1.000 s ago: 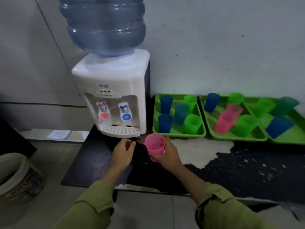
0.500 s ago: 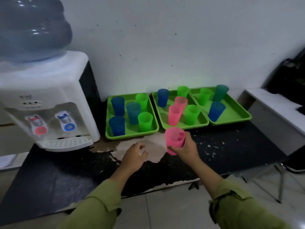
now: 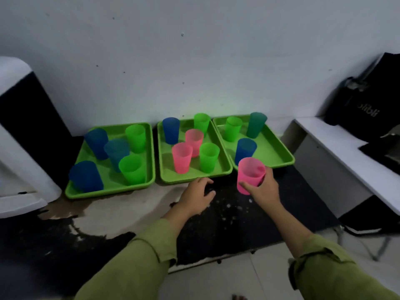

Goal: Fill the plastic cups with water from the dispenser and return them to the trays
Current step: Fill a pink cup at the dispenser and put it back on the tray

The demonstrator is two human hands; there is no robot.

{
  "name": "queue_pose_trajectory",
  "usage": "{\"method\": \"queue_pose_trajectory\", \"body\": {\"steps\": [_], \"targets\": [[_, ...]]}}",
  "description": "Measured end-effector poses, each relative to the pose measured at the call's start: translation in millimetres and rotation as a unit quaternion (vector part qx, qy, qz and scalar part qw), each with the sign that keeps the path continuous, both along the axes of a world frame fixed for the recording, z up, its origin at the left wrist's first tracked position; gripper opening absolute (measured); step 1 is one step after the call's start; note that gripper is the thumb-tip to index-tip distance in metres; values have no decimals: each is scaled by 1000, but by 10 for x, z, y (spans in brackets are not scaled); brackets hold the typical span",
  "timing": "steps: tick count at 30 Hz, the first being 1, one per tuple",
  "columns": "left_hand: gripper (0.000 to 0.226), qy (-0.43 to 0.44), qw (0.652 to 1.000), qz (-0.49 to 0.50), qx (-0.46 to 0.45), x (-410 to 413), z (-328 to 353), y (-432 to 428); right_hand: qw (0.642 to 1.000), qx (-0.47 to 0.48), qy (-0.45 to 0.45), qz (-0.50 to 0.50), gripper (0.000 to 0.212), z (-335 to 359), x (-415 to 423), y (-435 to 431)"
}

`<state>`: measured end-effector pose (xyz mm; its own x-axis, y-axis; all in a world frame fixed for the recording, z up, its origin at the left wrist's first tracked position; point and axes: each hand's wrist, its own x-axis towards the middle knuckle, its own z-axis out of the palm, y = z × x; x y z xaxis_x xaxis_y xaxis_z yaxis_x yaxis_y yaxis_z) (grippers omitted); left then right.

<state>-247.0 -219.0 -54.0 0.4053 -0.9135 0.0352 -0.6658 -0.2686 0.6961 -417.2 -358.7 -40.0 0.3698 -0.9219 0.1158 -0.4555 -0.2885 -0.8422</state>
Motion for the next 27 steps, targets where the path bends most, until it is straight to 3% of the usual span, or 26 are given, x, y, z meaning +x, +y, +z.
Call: {"method": "queue_pose_trajectory", "body": {"steps": [9,14,27], "targets": [[78,-74,986,27,150,-478,-142,-1258,999,12,0,44,72,-53,-308,-1285],[85,-66,965,50,248,-568,-291,-1472,999,22,-19,31,74,-101,-182,-1803],[85,-97,955,47,276,-591,-410,-1474,995,97,27,26,72,-472,155,-2415]]}}
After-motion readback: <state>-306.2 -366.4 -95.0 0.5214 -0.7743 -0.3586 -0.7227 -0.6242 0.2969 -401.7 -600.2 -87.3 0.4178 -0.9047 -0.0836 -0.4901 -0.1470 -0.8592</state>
